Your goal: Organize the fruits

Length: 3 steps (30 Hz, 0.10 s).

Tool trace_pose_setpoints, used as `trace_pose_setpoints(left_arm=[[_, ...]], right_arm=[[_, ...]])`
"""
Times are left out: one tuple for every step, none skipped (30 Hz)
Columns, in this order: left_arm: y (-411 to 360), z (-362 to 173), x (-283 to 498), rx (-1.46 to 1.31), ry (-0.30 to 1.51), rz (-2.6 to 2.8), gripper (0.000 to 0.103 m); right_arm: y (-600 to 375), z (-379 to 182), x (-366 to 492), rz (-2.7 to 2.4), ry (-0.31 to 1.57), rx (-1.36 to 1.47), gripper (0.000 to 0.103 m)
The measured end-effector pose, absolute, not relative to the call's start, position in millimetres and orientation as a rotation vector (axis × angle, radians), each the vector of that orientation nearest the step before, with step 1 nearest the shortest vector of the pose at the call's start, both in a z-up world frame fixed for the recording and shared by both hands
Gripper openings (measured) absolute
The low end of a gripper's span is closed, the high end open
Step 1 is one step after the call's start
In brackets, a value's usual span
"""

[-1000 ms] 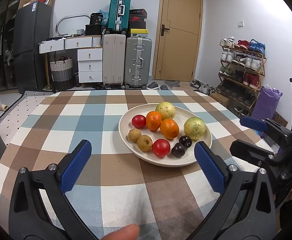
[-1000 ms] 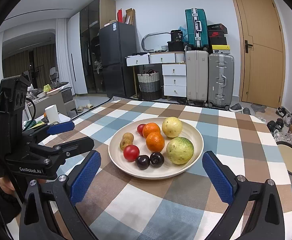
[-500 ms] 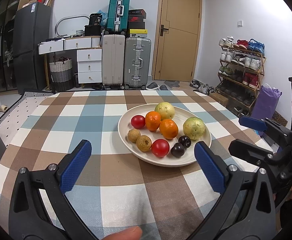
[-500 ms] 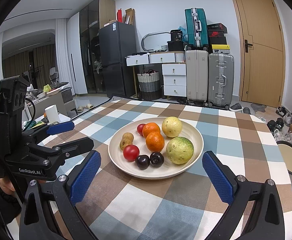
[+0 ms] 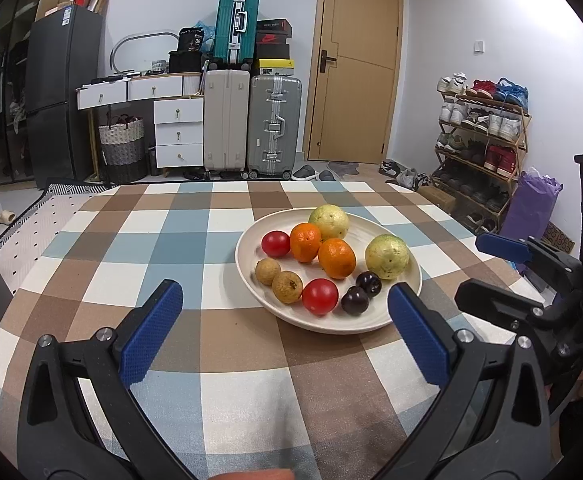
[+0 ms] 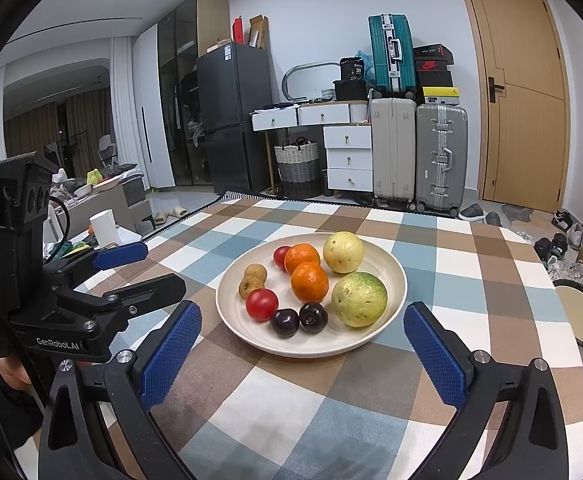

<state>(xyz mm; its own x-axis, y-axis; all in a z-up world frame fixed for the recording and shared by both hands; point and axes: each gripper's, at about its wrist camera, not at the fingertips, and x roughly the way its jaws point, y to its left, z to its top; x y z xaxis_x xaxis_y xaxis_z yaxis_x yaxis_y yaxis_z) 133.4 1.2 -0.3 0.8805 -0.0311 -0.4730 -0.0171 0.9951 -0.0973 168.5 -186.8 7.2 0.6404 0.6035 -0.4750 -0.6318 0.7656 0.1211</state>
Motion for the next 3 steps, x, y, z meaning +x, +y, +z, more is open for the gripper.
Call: trace_pose_setpoints(left_arm=[[2.0,-0.5,134.0,-0.103,0.494,-0.008,0.102],[2.2,0.4,134.0,-0.104,0.493,-0.008,0.102],[2.0,0.5,133.9,-0.102,0.493,-0.007,0.102]], right_arm=[[-187.0,7.0,168.4,0.705,0.52,-0.058,0.103],[-186.9,7.0,168.6,0.705,0.521,-0.057,0.103],[-186.8,7.0,168.5,0.704,0.522,-0.057,0.103]])
